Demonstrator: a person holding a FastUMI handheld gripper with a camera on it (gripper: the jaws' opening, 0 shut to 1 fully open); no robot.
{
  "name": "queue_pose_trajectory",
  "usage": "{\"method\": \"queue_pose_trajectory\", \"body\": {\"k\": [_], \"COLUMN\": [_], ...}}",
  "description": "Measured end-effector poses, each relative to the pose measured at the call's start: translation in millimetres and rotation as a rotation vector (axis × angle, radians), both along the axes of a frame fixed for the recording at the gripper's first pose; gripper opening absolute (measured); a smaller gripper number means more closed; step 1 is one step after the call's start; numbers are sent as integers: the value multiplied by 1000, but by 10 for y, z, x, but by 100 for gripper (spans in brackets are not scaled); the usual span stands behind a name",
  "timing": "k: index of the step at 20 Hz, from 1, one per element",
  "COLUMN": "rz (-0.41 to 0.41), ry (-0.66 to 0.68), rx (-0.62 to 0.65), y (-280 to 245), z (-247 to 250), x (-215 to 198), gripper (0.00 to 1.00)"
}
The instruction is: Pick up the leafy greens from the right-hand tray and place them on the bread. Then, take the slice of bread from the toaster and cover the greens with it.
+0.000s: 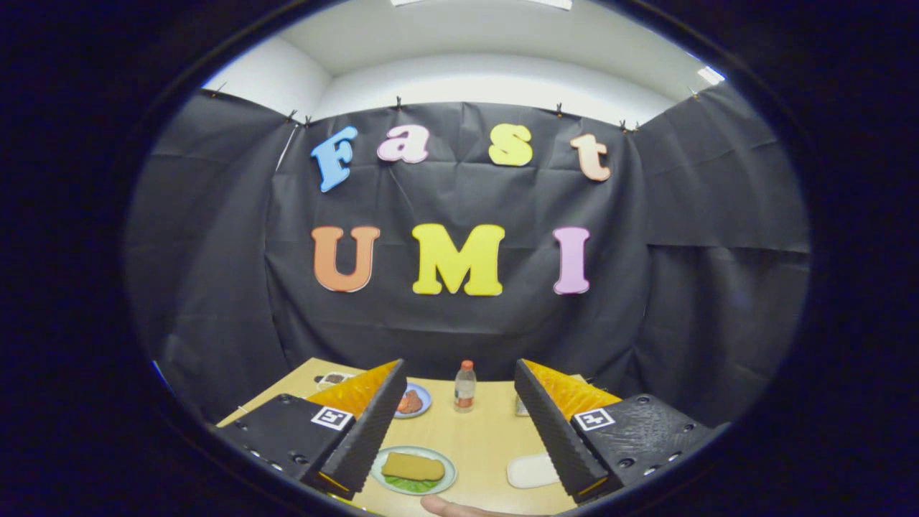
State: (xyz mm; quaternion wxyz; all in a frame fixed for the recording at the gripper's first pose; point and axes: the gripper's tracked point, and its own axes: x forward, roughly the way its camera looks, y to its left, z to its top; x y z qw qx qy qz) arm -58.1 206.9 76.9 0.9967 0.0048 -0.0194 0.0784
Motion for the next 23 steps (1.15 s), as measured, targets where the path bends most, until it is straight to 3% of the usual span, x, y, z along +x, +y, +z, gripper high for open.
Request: {"method": "queue_pose_trajectory", "body": {"k": [9, 23], "rz": [3, 7], "ry": [47, 75], "rx": [12, 9], "y": [-325, -637], "z": [-291, -489], "x": [-241, -158], "gripper": [96, 96]}}
